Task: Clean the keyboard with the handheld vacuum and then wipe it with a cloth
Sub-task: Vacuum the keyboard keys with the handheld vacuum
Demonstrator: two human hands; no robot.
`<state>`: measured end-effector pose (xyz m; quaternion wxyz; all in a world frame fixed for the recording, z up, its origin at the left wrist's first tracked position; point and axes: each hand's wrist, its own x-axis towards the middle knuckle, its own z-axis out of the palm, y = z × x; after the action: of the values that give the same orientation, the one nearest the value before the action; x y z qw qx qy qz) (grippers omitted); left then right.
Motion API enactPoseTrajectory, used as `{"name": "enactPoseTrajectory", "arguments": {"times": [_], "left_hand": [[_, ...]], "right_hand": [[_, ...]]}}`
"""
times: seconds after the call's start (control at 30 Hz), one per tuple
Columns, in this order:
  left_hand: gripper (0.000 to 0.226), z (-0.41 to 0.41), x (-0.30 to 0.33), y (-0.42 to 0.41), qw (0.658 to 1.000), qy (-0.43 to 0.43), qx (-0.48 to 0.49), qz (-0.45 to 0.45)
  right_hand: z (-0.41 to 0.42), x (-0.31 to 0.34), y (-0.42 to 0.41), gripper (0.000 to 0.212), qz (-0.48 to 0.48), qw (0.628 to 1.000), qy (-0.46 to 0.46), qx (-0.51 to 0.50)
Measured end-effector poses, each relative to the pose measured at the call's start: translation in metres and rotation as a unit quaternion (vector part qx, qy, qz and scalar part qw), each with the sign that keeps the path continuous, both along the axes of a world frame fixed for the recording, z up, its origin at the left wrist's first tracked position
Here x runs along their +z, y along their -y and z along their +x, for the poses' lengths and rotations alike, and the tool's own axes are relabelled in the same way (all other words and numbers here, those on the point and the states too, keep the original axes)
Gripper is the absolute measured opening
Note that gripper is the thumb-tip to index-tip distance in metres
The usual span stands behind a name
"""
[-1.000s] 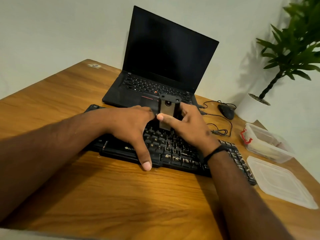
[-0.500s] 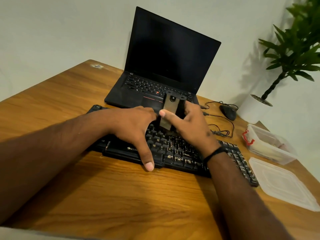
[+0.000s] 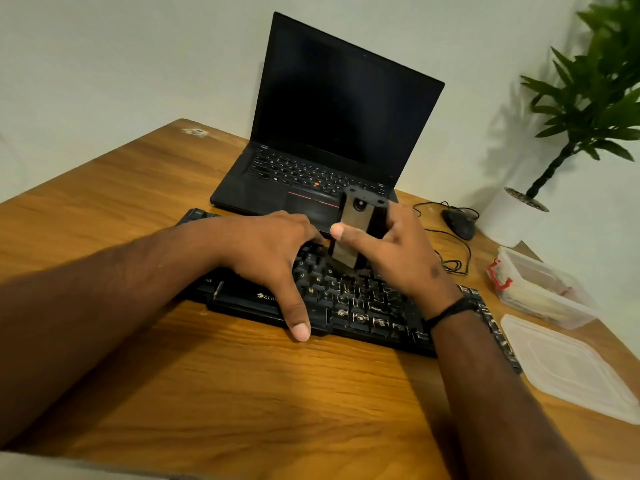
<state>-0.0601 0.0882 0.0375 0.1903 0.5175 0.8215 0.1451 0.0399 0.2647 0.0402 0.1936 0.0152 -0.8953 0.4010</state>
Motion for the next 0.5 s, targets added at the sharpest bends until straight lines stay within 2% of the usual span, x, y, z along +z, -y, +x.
{"name": "enactPoseTrajectory", "arguments": {"times": [0.07, 0.17, 0.23, 0.3, 0.4, 0.5], "left_hand": [[0.12, -0.001, 0.0, 0.0, 1.0, 0.008, 0.001, -0.001], [0.13, -0.001, -0.001, 0.001, 1.0, -0.009, 0.006, -0.013], [0.132, -0.001, 0.0, 0.001, 1.0, -0.011, 0.008, -0.016], [0.129, -0.001, 0.0, 0.001, 1.0, -0.006, 0.009, -0.011], [0.132, -0.002, 0.0, 0.001, 1.0, -0.005, 0.006, -0.018], [0.133, -0.001, 0.001, 0.001, 1.0, -0.012, 0.008, -0.027]], "right_hand": [[-0.001, -0.005, 0.007, 0.015, 0.018, 1.0, -0.015, 0.004], [-0.003, 0.0, 0.006, 0.014, 0.004, 0.998, 0.058, -0.002], [-0.001, 0.009, -0.002, 0.02, 0.012, 0.996, 0.082, -0.022], [0.0, 0.008, -0.006, 0.023, 0.074, 0.994, 0.052, -0.056], [0.0, 0.001, 0.0, 0.017, 0.031, 0.998, -0.008, -0.047], [-0.002, 0.002, -0.002, 0.02, 0.021, 0.998, 0.041, -0.032]]}}
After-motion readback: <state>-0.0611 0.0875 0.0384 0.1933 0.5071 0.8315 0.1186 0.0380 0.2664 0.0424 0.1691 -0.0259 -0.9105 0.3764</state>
